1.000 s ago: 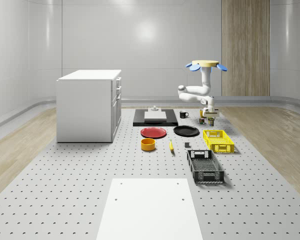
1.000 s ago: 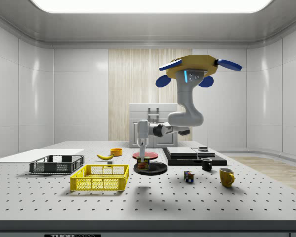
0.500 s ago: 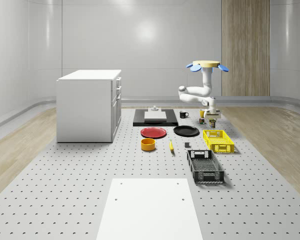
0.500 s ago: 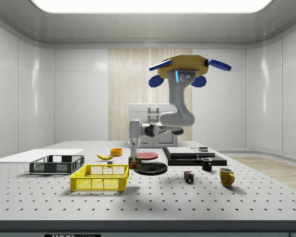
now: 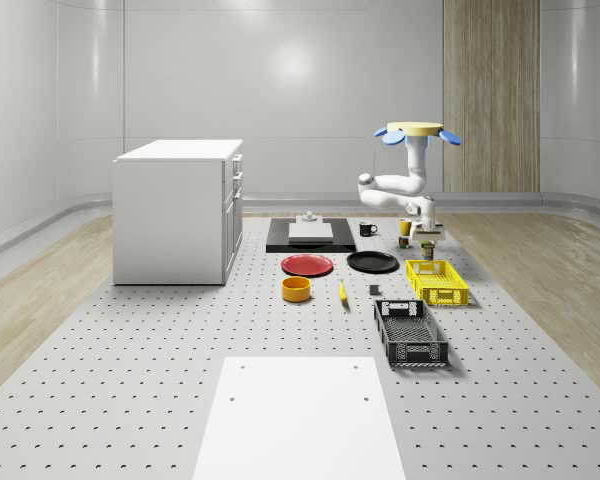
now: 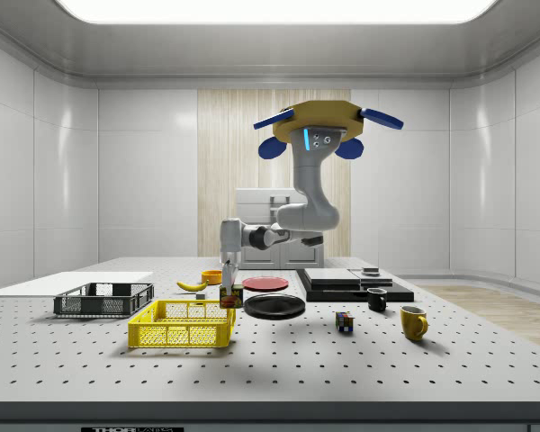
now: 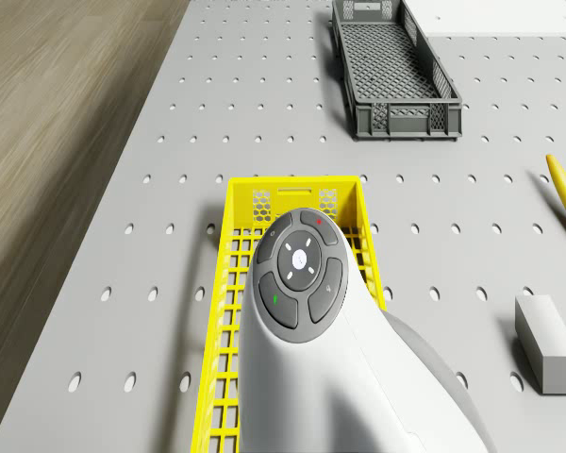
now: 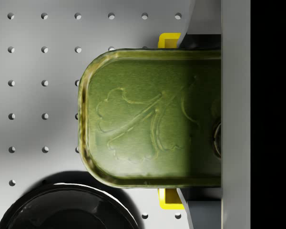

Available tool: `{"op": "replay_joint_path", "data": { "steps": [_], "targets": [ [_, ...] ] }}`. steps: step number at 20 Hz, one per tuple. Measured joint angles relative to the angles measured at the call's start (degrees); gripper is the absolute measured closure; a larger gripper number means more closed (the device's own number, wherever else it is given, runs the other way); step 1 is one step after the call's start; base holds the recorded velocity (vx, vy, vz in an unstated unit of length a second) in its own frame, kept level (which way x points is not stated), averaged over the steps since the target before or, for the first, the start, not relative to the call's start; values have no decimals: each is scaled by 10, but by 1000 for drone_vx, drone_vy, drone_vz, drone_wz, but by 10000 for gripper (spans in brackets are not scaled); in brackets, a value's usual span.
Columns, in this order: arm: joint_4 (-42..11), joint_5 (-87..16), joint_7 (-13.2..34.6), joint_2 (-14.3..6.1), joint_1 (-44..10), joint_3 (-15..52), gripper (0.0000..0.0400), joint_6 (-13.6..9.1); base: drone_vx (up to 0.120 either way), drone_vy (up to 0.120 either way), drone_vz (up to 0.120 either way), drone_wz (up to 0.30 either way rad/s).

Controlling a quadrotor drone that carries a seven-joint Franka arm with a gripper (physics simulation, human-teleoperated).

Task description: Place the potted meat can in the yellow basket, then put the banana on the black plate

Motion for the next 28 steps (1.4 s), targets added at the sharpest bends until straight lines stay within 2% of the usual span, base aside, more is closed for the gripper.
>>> {"op": "replay_joint_path", "data": {
  "steps": [4, 7, 10, 14, 20, 28],
  "targets": [
    [0, 0, 0, -1, 0, 0, 110, 1, 120, -10, 0, 0],
    [0, 1, 0, -1, 0, 0, 110, 1, 120, -120, 0, 0],
    [0, 1, 0, -2, -1, 0, 110, 2, 120, 0, 0, 0],
    [0, 1, 1, -2, -1, 0, 110, 2, 120, 90, 0, 0],
    [0, 1, 1, -3, -1, 1, 110, 3, 120, 0, 0, 0],
    [14, -40, 0, -5, -8, -44, 111, 23, 0, 0, 0, 0]
  ]
}}
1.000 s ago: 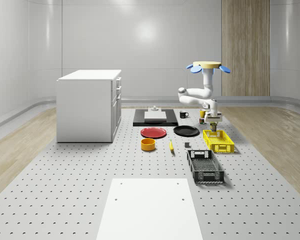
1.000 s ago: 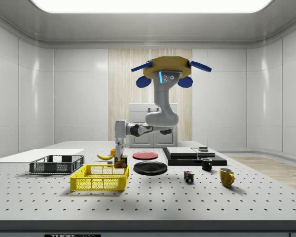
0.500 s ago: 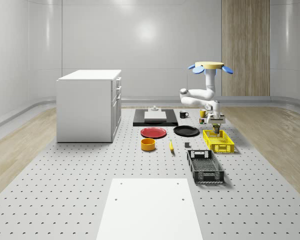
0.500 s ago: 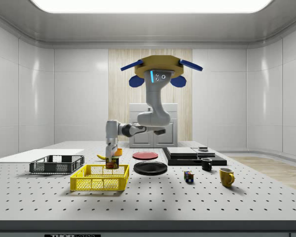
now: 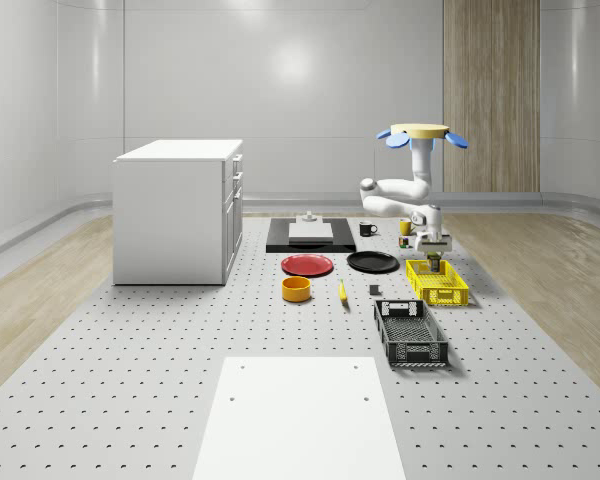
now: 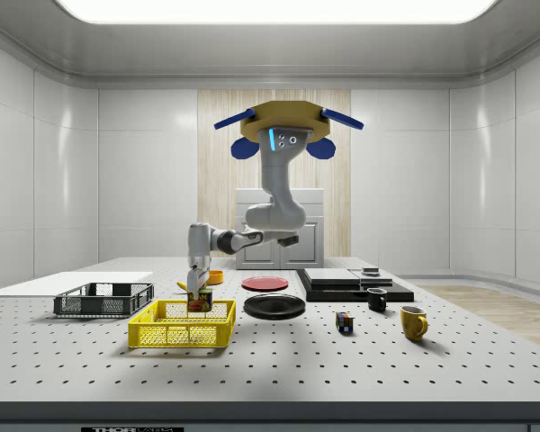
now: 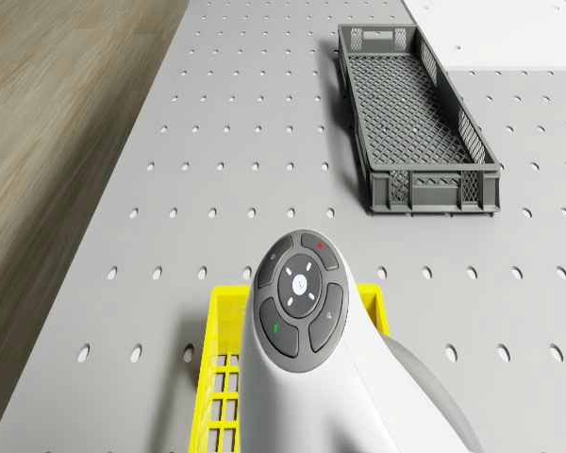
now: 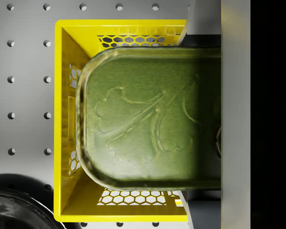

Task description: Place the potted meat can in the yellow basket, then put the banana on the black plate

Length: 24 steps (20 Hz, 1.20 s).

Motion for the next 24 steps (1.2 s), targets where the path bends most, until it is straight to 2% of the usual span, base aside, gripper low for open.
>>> {"op": "replay_joint_path", "data": {
  "steps": [6, 15, 19, 24],
  "targets": [
    [19, -44, 0, 3, -10, -47, 111, 20, 0, 0, 0, 0],
    [40, -85, -4, 12, -17, -88, 110, 34, 0, 0, 0, 0],
    [44, -91, -6, 16, -17, -95, 45, 35, 0, 0, 0, 0],
    [35, -77, -8, 18, -10, -80, 13, 24, 0, 0, 96, 0]
  ]
}}
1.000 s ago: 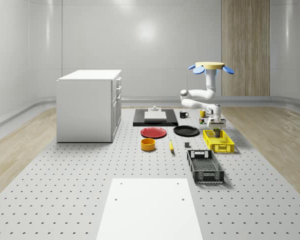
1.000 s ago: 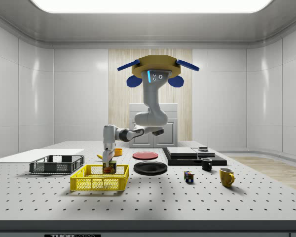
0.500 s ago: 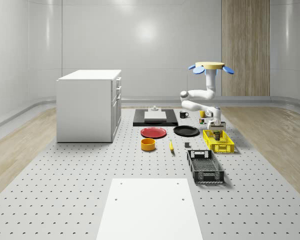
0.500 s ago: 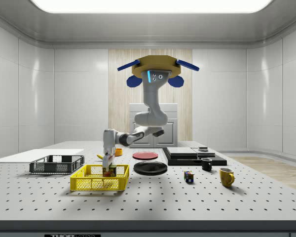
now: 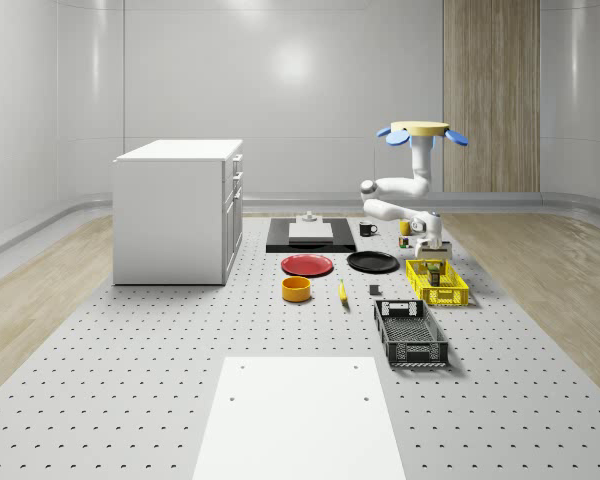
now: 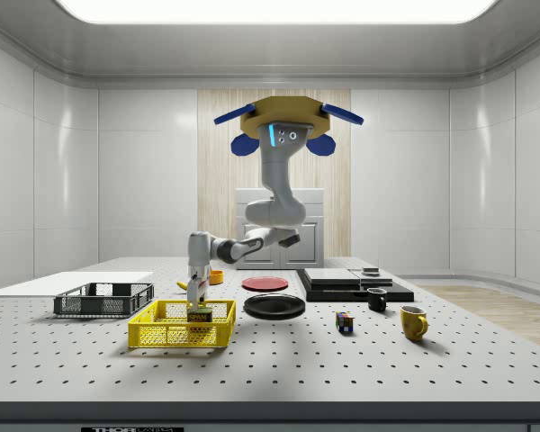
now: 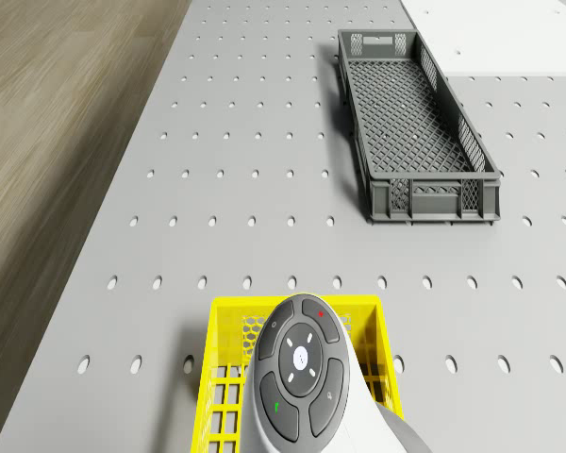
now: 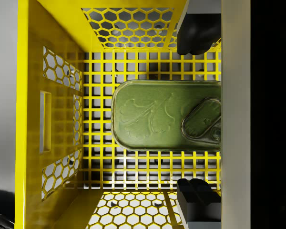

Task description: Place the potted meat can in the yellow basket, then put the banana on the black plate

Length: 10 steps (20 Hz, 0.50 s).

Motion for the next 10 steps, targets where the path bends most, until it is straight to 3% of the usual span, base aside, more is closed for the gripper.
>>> {"op": "replay_joint_path", "data": {
  "steps": [2, 5, 10],
  "targets": [
    [-2, 3, -1, 1, 2, 4, 8, -3, 0, 0, 120, 0],
    [-4, 6, -1, 2, 4, 7, 4, -6, 107, -67, 107, 0],
    [-6, 7, -2, 4, 6, 9, 1, -9, 120, -120, 0, 0]
  ]
}}
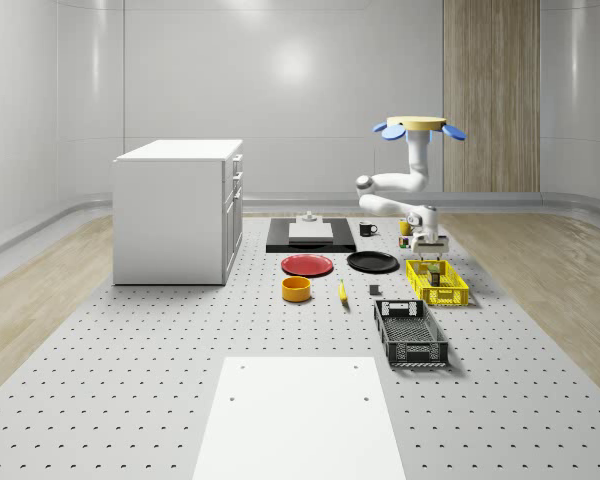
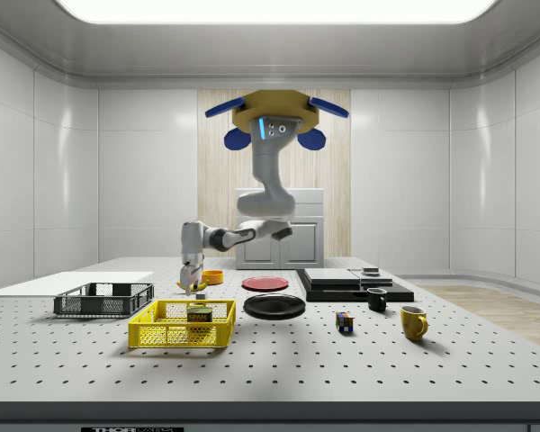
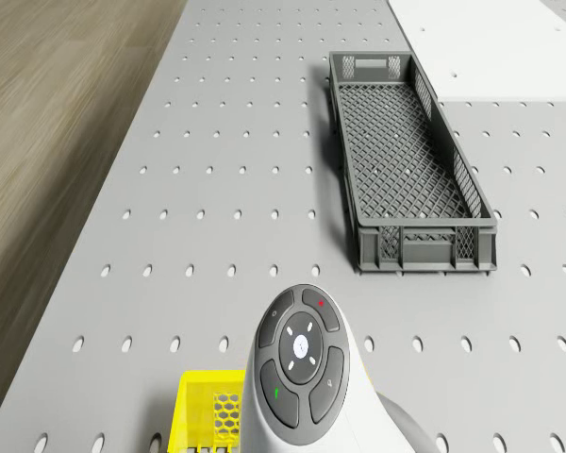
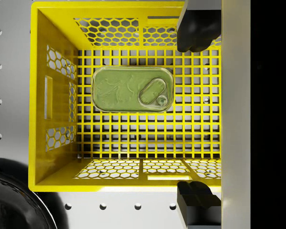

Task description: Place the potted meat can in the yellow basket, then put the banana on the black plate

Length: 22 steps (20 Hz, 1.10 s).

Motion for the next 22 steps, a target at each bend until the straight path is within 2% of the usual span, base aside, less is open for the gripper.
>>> {"op": "replay_joint_path", "data": {
  "steps": [5, 11, 15, 22],
  "targets": [
    [-1, 0, -1, 2, 1, 0, 0, -2, 112, -120, 0, 0],
    [-1, -1, -2, 4, 3, 0, 0, -4, 0, -120, 0, 0],
    [-1, -2, -3, 5, 4, 0, 0, -5, 90, -120, 0, 0],
    [-1, -3, -4, 7, 5, 0, 0, -7, 0, -120, 0, 0]
  ]
}}
